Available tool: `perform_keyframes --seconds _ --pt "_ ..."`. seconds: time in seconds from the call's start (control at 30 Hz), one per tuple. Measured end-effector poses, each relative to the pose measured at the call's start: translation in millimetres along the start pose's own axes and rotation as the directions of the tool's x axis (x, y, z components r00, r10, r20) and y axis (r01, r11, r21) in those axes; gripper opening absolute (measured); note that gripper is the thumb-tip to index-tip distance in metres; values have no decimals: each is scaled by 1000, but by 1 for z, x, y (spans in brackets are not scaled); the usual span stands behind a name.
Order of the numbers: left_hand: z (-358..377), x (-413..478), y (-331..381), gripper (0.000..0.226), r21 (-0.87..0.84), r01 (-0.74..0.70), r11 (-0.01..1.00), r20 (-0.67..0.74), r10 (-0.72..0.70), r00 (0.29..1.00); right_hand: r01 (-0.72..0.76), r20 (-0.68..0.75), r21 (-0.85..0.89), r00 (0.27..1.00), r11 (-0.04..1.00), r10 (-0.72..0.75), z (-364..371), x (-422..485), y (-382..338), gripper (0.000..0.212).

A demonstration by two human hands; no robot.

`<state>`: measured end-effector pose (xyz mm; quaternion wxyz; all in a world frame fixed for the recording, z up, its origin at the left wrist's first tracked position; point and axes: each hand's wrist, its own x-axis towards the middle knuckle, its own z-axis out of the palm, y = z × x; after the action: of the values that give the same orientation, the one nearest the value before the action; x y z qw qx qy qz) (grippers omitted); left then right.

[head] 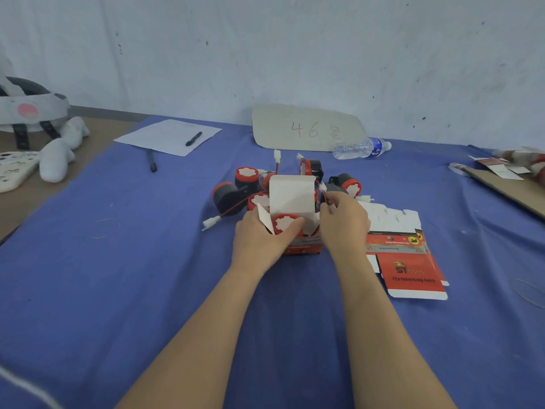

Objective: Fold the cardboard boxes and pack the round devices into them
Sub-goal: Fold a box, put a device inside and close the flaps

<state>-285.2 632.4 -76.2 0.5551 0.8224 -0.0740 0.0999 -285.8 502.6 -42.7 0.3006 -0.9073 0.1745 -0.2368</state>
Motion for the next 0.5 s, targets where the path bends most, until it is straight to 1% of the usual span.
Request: perform_keyframes --seconds 0.07,0.13,0.2,0.27,0.33,0.4,0.5 --pt "2 -2 3 64 26 15 1000 24 -16 1000 -5 -19 26 1000 1000 5 0 1 -1 31" --pt "3 -2 4 65 42 49 998 43 -51 998 -6 -36 67 999 998 8 1 2 -3 41" --pt "3 -1 4 58 29 82 996 53 -83 995 66 -90 74 994 995 -59 1 1 -4 45" --pt "4 0 4 46 21 88 996 52 -89 995 183 -167 107 972 977 -163 -1 -2 -6 41" --pt "4 1 3 43 23 91 996 47 -92 995 258 -223 176 950 950 -217 -3 -6 -9 32" --pt "4 3 1 48 24 111 994 33 -112 993 266 -202 224 954 938 -222 -6 -9 -10 23" --pt "4 4 -1 53 31 125 992 22 -125 992 228 -39 229 973 946 -225 -14 -9 -10 20"
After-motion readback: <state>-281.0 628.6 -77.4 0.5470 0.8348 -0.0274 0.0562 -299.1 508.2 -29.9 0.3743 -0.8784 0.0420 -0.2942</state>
